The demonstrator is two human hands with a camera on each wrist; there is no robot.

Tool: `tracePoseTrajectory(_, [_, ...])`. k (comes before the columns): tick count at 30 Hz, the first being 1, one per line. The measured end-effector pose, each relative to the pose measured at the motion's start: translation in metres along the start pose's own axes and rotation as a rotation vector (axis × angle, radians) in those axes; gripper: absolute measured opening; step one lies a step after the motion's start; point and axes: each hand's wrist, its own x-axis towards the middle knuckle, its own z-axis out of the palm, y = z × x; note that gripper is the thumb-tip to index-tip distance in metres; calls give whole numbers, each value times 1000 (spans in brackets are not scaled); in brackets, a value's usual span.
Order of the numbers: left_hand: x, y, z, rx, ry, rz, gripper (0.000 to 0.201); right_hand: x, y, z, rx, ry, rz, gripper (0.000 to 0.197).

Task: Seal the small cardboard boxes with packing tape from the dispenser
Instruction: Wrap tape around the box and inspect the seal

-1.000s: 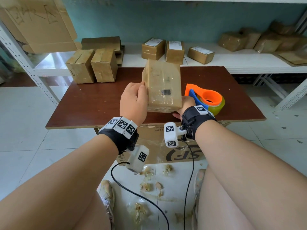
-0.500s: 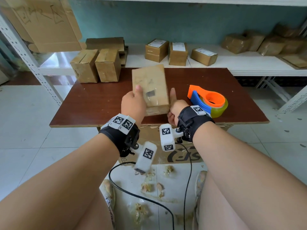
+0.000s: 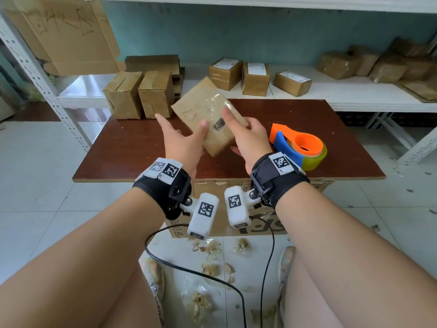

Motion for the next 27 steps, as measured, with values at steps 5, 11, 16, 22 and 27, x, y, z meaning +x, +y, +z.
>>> tracePoseTrajectory(5, [-1,-6,-9,398,-116,236,128,3,2,-4,-114,-36,19,107])
tracePoseTrajectory(11, [-9,1,-8,619,-182,438,133,5,7,-6,-341,7,-49,107])
tracePoseTrajectory(16, [2,-6,-5,617,-205,464,146,4,2,-8,-319,-21,-4,85])
tracePoseTrajectory(22, [-2,-2,-9,627,-149,453,138,1,-2,-6,-302,-113,24,70])
tracePoseTrajectory(27, [0,8,-12,503,-194,506,114,-7,-7,-8,-171,-179,143,71])
